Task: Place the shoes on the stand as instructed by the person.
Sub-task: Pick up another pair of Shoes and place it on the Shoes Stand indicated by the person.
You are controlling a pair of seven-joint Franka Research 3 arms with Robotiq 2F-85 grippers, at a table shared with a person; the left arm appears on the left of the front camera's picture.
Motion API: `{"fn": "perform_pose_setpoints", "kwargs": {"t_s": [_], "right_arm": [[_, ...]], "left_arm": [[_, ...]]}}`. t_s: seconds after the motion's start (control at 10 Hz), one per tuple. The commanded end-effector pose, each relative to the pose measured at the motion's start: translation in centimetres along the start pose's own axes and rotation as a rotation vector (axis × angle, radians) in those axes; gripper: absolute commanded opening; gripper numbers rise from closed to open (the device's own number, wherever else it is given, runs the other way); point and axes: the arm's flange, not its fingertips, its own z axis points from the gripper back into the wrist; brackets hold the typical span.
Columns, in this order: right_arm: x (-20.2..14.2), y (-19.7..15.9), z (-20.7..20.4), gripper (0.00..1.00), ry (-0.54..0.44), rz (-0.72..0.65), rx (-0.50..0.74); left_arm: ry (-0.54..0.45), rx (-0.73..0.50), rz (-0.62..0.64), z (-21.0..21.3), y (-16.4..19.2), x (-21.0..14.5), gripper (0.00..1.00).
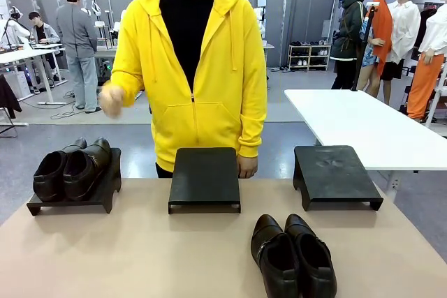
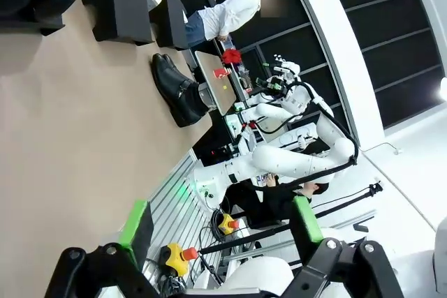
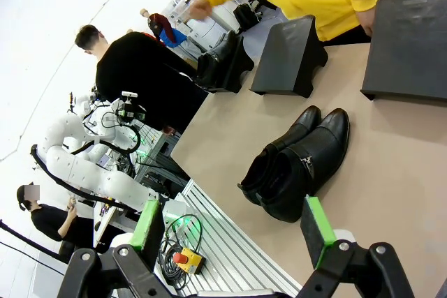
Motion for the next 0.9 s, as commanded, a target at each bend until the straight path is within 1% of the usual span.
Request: {"fn": "perform_pose_setpoints", "kwargs": {"t_s": [0.0,0.8], "right_arm": [[0.13,0.11,0.15,1.0,-0.01,0.015,0.009],[0.13,0.11,0.15,1.0,-0.01,0.015,0.009]], "left_arm": [[0.001,-0.003,-0.02,-0.42,-0.42,-0.36,1.0],[0.001,-0.003,-0.02,-0.42,-0.42,-0.36,1.0]]}}
